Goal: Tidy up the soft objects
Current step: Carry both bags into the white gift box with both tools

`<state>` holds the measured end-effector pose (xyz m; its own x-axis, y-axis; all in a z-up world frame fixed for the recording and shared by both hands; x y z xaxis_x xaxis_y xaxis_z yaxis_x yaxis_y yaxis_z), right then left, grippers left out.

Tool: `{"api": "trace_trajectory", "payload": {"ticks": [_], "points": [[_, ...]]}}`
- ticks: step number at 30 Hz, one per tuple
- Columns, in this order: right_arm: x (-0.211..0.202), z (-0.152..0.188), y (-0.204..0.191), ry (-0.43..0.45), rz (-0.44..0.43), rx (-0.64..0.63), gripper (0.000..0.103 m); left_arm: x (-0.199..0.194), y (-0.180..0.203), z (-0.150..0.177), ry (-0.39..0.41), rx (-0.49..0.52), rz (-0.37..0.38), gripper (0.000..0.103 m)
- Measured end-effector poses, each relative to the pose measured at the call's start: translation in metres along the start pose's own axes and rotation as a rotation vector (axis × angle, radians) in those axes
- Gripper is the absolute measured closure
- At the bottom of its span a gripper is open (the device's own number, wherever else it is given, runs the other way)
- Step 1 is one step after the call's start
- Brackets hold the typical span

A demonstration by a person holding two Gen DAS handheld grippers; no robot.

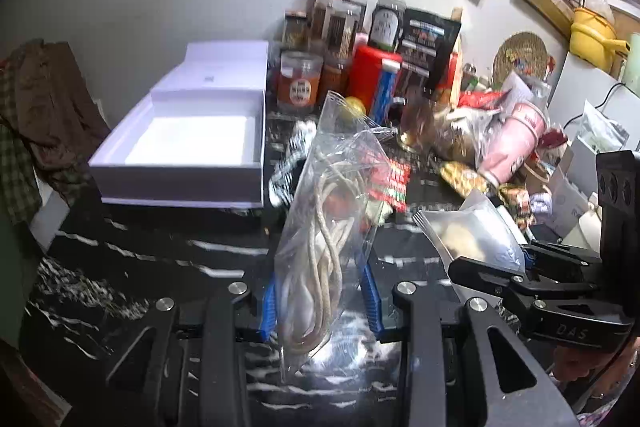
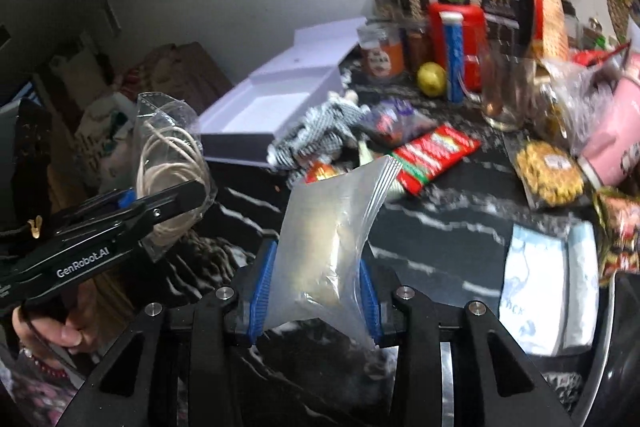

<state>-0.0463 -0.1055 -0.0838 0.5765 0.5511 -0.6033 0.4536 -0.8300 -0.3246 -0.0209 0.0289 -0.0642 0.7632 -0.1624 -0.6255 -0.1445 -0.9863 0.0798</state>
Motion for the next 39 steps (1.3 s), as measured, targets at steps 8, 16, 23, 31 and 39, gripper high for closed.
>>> {"api": "trace_trajectory", "payload": {"ticks": [8,16,23,31,39], "points": [[-0.006,-0.048,-0.021,0.069,-0.032,-0.094,0.065,-0.013,-0.016,-0.047,0.115,-0.006,-0.023,0.069],[0.009,-0.106,-0.031,0.105,-0.063,-0.177,0.064,-0.015,-0.035,-0.108,0.234,0.027,-0.092,0.069],[0.035,-0.16,-0.033,0.133,-0.097,-0.219,0.064,-0.003,-0.055,-0.149,0.281,0.033,-0.14,0.069],[0.076,-0.214,-0.033,0.156,-0.107,-0.26,0.064,0.03,-0.082,-0.188,0.305,-0.007,-0.169,0.069],[0.138,-0.248,-0.027,0.123,-0.14,-0.259,0.064,0.069,-0.106,-0.202,0.283,-0.013,-0.243,0.069]]}}
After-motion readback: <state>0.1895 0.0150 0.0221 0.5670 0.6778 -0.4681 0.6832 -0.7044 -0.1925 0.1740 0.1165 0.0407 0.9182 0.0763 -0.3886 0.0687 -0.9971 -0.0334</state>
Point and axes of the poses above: each gripper's, at about its wrist camera, not at the fingertips, and x roughly the way its jaws point, y to its right, z to its underside, the point moved 7 cm from there along x, roughly the way its jaws point, and after that the axes turned 9 degrees about -z, right-handed, at the moved point
